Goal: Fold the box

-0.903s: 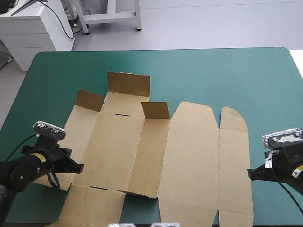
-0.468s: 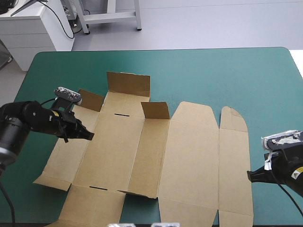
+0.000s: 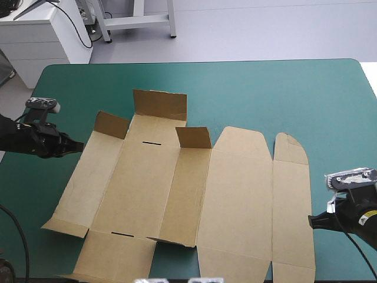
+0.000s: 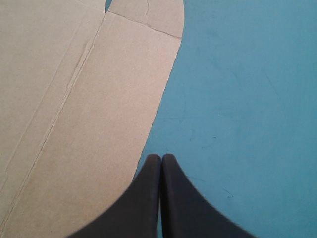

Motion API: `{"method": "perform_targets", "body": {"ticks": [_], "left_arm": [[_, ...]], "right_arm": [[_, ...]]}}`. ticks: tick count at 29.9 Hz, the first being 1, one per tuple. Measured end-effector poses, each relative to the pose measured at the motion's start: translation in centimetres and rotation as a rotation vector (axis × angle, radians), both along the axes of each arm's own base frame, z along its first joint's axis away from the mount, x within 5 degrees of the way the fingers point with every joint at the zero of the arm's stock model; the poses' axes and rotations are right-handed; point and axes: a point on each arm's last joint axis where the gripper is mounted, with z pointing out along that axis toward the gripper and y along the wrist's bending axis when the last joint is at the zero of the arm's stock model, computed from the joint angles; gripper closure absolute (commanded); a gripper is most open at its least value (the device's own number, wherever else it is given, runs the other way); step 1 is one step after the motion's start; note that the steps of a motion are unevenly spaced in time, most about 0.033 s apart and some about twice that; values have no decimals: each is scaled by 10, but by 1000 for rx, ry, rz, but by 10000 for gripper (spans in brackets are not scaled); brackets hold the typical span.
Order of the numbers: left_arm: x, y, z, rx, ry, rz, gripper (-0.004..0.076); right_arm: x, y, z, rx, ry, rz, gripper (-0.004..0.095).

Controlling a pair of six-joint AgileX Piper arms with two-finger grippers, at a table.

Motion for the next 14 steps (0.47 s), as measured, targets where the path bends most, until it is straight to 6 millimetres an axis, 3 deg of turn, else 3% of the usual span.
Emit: {"method": "perform_targets", "body": {"ticks": [7,10,14], "left_arm": [[-5,30,-9,51,43,97,707],[-8,35,-26,88,116,95,707],[-6,40,-66,75,260,69,707]], "right_arm": [[2,0,1,1,-27,-1,929],[2,0,2,1,-28,-1,929],[2,0,2,3,-29,0,929]]}}
